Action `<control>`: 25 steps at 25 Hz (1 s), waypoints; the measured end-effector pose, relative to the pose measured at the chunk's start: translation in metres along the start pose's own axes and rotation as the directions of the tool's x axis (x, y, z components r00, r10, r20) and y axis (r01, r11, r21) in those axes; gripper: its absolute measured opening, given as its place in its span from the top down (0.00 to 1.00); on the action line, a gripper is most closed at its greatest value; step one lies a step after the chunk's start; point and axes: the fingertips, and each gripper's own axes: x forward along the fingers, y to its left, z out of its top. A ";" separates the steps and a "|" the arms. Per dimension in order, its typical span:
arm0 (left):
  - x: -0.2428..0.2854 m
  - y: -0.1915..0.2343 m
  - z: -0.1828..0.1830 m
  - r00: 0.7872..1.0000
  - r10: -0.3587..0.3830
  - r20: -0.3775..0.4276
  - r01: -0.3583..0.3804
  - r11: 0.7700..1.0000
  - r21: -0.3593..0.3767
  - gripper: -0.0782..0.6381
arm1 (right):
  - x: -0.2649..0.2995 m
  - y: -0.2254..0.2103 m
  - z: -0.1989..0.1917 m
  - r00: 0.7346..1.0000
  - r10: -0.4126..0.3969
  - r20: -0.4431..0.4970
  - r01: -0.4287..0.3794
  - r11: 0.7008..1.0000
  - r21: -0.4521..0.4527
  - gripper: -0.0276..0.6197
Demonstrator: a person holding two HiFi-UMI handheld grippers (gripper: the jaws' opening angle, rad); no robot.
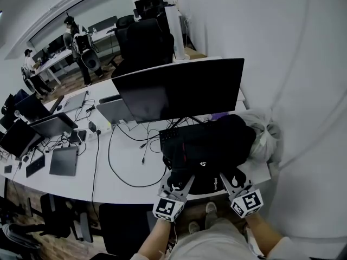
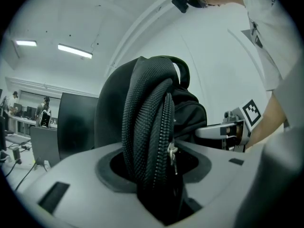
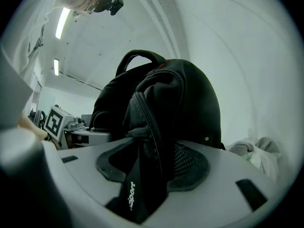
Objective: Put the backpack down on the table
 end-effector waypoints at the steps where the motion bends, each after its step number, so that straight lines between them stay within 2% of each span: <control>1: -0.003 -0.003 0.000 1.000 -0.007 -0.003 0.007 1.000 -0.002 0.62 | -0.003 0.001 -0.001 1.000 -0.004 -0.001 0.004 1.000 -0.004 0.68; 6: -0.023 -0.004 0.009 1.000 -0.003 0.029 0.004 1.000 -0.023 0.59 | -0.019 0.004 -0.003 0.999 -0.034 0.007 0.034 0.999 -0.002 0.67; 12: -0.064 0.006 0.019 0.994 0.091 0.058 -0.090 0.996 -0.025 0.59 | -0.058 -0.008 0.001 0.985 -0.142 0.100 0.140 0.990 0.030 0.67; 14: -0.078 0.009 0.023 0.989 0.126 0.081 -0.124 0.992 -0.026 0.59 | -0.073 -0.012 0.008 0.979 -0.166 0.117 0.163 0.986 0.038 0.73; 17: -0.102 0.016 0.033 0.973 0.191 0.129 -0.185 0.981 -0.061 0.66 | -0.095 -0.014 0.020 0.970 -0.204 0.129 0.200 0.979 0.043 0.82; 20: -0.126 0.028 0.042 0.950 0.269 0.159 -0.254 0.961 -0.106 0.77 | -0.116 -0.013 0.026 0.964 -0.229 0.132 0.226 0.973 0.037 0.86; 25: -0.148 0.038 0.050 0.930 0.332 0.156 -0.320 0.942 -0.101 0.86 | -0.138 -0.010 0.027 0.959 -0.257 0.118 0.255 0.966 0.031 0.89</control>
